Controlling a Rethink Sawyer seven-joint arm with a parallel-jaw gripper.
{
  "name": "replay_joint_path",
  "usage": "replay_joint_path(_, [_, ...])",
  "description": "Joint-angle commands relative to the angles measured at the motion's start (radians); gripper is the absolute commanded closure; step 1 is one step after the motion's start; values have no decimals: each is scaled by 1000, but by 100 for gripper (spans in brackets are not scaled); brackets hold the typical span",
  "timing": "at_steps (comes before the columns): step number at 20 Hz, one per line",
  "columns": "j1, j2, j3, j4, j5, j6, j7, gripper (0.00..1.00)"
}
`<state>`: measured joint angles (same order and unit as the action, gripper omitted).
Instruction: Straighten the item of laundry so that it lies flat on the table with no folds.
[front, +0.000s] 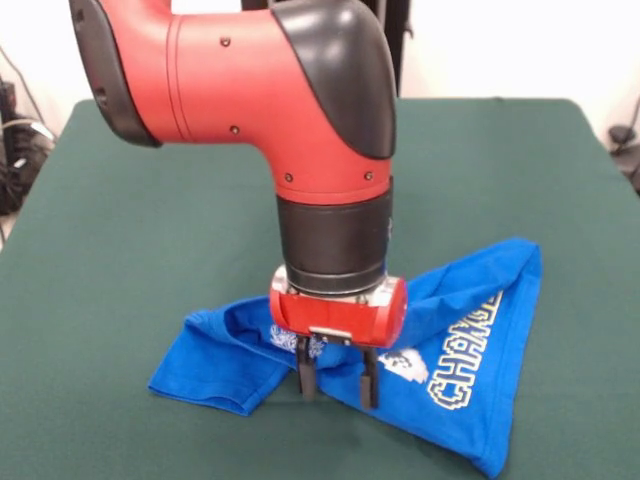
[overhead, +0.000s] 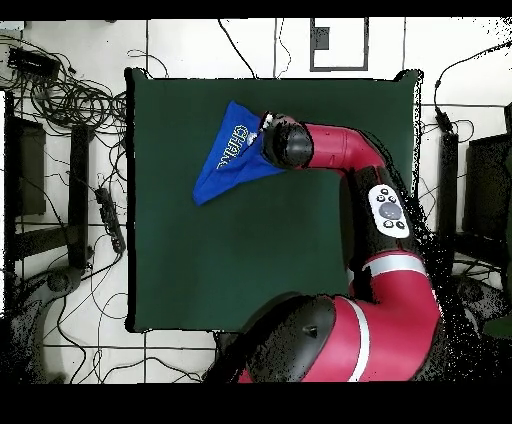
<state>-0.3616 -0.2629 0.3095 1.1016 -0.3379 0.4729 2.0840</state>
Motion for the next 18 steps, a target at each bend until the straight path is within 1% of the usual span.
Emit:
replay_joint_path(1, [10,29,131,-13,-40,-5,-165,0])
replay_joint_path(5, [17,1,126,-18,-44,45,-167,0])
replay_joint_path(7, [32,-57,105,-3,-40,89,-156,0])
replay_joint_path(8, [50,-99,81,0,-32,139,-140,0])
replay_joint_path(10, [63,-138,64,6,-17,198,-125,0])
replay_joint_path(15, [66,-192,54,39,-4,234,-98,0])
replay_joint_path(17, [66,-226,55,54,-1,256,-102,0])
replay_joint_path(18, [73,-256,47,62,5,287,-95,0])
